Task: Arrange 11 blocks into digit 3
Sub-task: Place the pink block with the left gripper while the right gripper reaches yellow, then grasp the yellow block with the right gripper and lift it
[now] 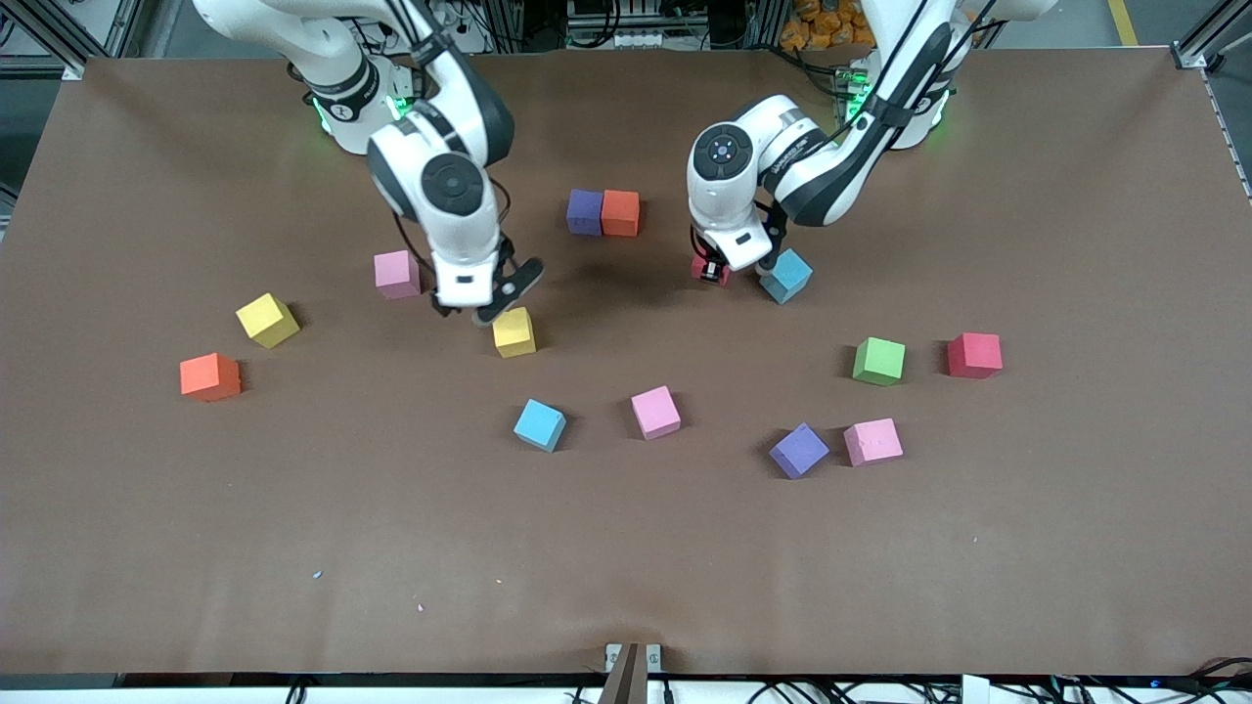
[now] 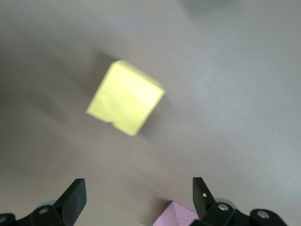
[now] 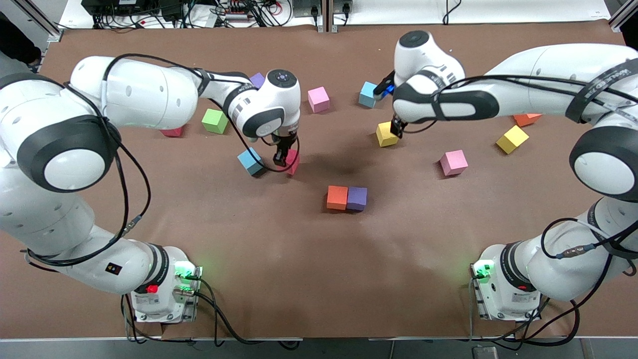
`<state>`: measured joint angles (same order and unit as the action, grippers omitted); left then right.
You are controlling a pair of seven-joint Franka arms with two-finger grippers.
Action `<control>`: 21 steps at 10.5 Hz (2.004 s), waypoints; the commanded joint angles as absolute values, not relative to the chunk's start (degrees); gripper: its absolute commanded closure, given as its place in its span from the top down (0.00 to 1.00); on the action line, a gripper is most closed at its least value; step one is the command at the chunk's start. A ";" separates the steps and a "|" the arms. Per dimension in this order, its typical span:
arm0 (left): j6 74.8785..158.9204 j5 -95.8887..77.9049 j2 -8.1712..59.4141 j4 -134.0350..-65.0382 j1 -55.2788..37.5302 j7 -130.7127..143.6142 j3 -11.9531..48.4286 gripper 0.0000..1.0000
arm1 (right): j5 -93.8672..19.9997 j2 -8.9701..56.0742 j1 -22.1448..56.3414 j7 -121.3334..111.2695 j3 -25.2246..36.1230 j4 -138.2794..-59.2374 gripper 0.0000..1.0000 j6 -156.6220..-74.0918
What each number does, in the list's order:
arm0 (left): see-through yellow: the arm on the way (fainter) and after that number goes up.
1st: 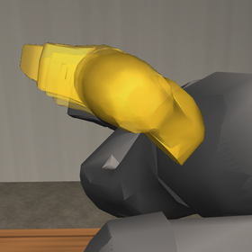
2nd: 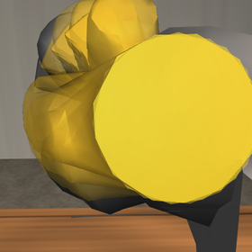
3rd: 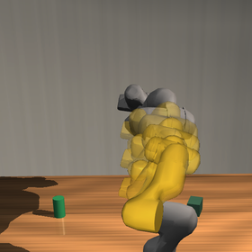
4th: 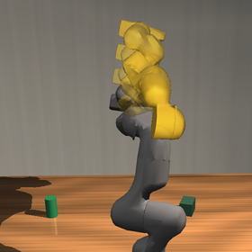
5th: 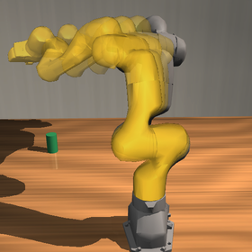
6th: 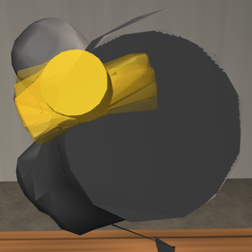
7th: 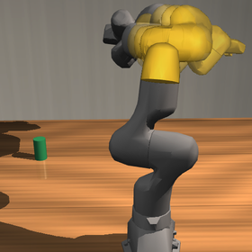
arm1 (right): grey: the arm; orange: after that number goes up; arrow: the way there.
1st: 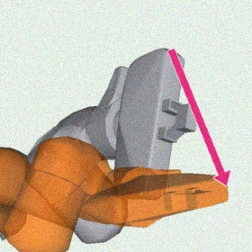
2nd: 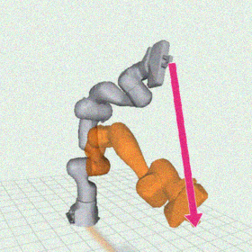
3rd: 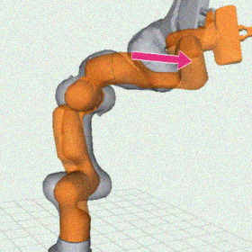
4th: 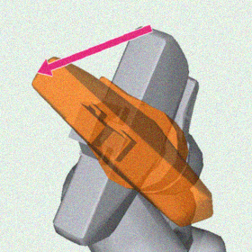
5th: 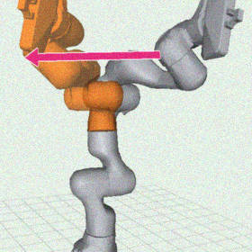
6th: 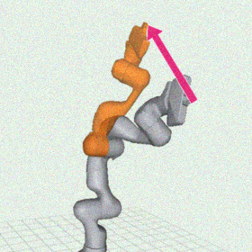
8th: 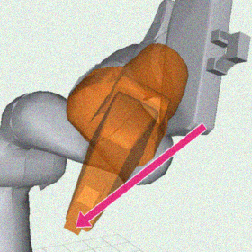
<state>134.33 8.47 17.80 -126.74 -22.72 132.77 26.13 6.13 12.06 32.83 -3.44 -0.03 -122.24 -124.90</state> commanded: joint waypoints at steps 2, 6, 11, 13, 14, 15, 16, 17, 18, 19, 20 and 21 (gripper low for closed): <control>138.59 6.86 16.08 -129.64 -22.76 146.74 29.78 0.00 | 5.98 14.49 28.14 9.03 -1.14 -116.91 1.00 -124.45; 142.73 7.03 16.61 -130.95 -26.26 163.00 30.85 0.00 | 0.44 18.71 25.15 13.37 -0.97 -109.01 1.00 -123.75; 144.49 8.87 19.77 -131.40 -31.73 165.50 30.85 0.00 | 2.19 23.37 23.73 12.75 -0.88 -103.19 1.00 -120.06; 145.54 8.88 21.18 -131.05 -31.82 165.59 30.85 0.00 | 1.67 25.39 23.73 12.57 -1.05 -103.27 1.00 -121.55; 145.72 8.79 21.53 -131.04 -31.73 165.59 30.85 0.00 | 1.32 27.05 24.17 13.09 -1.05 -103.45 1.00 -122.34; 145.81 8.79 21.62 -131.04 -31.64 165.59 30.85 0.00 | 1.23 28.55 24.52 13.18 -1.14 -104.40 1.00 -124.17; 145.90 8.79 21.97 -130.78 -31.64 165.59 30.76 0.00 | 1.23 28.83 25.13 13.27 -1.40 -106.24 1.00 -126.54; 145.90 8.79 22.23 -130.43 -31.64 165.59 30.76 0.00 | 1.14 28.92 26.44 13.27 -1.41 -107.48 1.00 -127.87; 145.90 8.79 22.32 -130.34 -31.55 165.59 30.67 0.00 | 0.97 28.92 27.06 13.36 -1.49 -109.40 1.00 -130.06; 145.90 8.79 22.24 -130.25 -31.38 165.59 30.67 0.00 | -0.77 28.65 27.33 13.53 -1.76 -110.21 1.00 -130.51; 145.90 8.79 22.32 -129.91 -31.03 165.59 30.59 0.00 | -2.79 28.22 28.29 13.54 -2.28 -110.30 1.00 -130.00; 145.90 8.79 22.32 -129.64 -31.03 165.59 30.41 0.00 | -3.16 28.13 28.39 13.54 -2.37 -110.39 1.00 -129.47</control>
